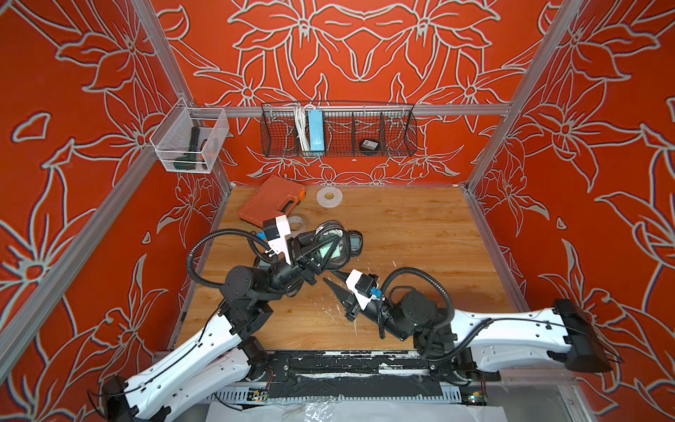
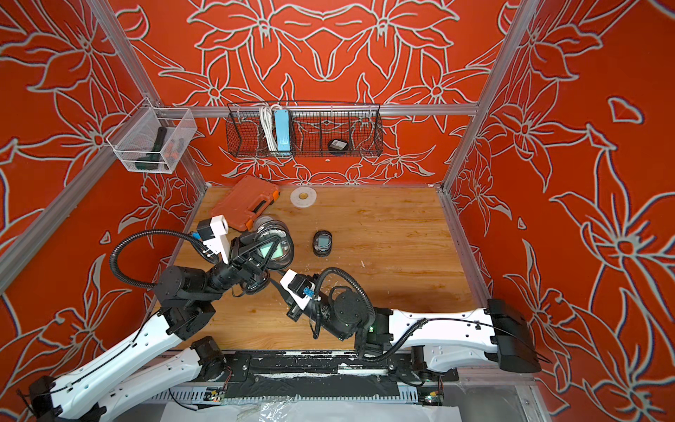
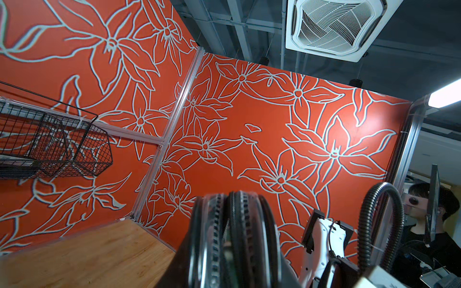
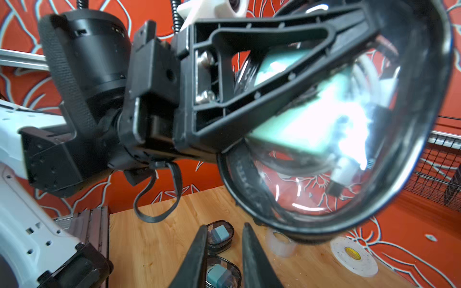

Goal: Pack away charging kits
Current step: Zip the zipper on the storage bag.

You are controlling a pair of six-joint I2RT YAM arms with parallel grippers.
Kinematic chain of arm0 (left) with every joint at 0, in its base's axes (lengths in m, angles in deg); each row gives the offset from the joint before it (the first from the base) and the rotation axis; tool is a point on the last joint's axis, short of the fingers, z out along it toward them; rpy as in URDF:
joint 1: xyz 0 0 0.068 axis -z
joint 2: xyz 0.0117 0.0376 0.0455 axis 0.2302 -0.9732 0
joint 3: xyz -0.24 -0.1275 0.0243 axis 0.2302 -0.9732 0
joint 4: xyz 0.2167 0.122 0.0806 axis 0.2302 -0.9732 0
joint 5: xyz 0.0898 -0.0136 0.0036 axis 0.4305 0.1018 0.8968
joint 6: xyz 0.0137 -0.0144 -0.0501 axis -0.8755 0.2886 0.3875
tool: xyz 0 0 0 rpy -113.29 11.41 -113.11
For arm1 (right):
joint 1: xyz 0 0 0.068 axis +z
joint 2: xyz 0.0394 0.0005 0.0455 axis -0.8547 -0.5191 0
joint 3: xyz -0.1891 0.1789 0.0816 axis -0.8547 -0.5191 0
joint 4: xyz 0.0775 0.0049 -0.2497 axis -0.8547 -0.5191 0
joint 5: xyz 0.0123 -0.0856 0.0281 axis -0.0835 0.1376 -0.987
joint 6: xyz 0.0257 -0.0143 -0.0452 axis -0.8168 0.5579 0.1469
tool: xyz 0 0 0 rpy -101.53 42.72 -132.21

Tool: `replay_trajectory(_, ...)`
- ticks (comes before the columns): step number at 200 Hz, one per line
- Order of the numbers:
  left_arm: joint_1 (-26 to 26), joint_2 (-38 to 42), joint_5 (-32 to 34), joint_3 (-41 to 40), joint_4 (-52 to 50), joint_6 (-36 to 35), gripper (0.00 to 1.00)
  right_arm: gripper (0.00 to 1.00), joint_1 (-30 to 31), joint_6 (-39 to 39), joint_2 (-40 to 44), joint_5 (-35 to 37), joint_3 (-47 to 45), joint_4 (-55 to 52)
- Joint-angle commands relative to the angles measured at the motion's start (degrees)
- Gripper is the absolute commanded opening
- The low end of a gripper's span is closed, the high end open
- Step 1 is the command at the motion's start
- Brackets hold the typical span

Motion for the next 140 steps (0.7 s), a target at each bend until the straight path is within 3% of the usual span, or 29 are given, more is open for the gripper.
replay_trajectory(1,0.9,1.4,1.7,-0.4,3.0,-2.3,0.0,0.23,0.2,1.8,-1.6,4.0,2.0,3.0)
replay_trajectory(66,3.1,2.5,8.5,-1.5,1.3,-4.3,0.0,0.22,0.2,1.2,-3.0,3.7,3.6,3.7)
replay_trajectory(140,3.5,1.6,11.5,-2.4,1.7,-5.3,0.0,0.21,0.2,-0.1,-3.5,3.9,4.8,2.9)
